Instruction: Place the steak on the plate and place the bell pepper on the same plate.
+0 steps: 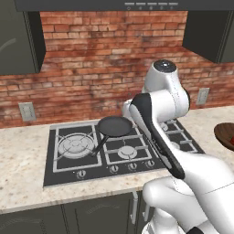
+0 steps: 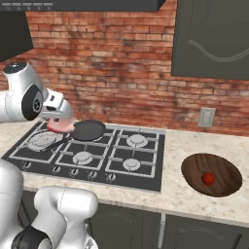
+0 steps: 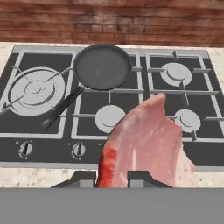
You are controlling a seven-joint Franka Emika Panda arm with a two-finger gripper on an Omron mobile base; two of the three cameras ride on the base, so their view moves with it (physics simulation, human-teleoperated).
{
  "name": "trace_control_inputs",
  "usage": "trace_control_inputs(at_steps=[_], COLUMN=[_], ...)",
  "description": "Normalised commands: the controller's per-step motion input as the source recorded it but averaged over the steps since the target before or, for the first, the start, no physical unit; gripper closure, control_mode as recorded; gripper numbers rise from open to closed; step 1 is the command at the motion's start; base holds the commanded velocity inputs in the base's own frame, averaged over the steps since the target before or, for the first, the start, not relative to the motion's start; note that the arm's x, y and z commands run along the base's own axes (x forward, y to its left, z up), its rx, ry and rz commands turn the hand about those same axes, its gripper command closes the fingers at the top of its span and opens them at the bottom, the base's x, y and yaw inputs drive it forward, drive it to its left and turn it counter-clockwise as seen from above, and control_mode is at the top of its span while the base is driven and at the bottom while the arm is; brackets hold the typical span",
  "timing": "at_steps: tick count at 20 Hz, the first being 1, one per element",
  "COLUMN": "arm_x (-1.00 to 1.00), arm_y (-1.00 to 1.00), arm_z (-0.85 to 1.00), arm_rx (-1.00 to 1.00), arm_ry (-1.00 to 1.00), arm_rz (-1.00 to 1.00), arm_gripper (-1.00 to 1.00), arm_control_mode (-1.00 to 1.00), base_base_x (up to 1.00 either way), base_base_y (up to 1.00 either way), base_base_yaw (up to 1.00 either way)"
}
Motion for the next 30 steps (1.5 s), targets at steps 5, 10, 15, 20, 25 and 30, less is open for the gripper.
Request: trace_control_inputs(at_steps=[5, 10, 15, 20, 25, 30], arm_x=[-0.47, -0.35, 0.00, 0.00, 0.00, 0.00], arm_y=[-0.03, -0.19, 0.00, 0.00, 0.00, 0.00], arm_z=[0.03, 0.00, 0.00, 0.00, 0.00, 0.00], arm_rx=[0.00, 0.01, 0.00, 0.00, 0.00, 0.00], arm_ry=[0.15, 0.07, 0.00, 0.00, 0.00, 0.00], arm_rz=[-0.01, -0.04, 0.00, 0.00, 0.00, 0.00], arm_gripper=[1.00, 1.00, 1.00, 1.00, 1.00, 1.00], arm_control_mode=[-1.00, -1.00, 1.00, 1.00, 1.00, 1.00], base_base_x=[0.00, 0.00, -0.11, -0.70, 0.01, 0.30], base_base_y=[0.00, 0.00, -0.07, -0.91, -1.00, -1.00], base_base_yaw=[0.00, 0.00, -0.02, -0.24, -0.16, 0.00])
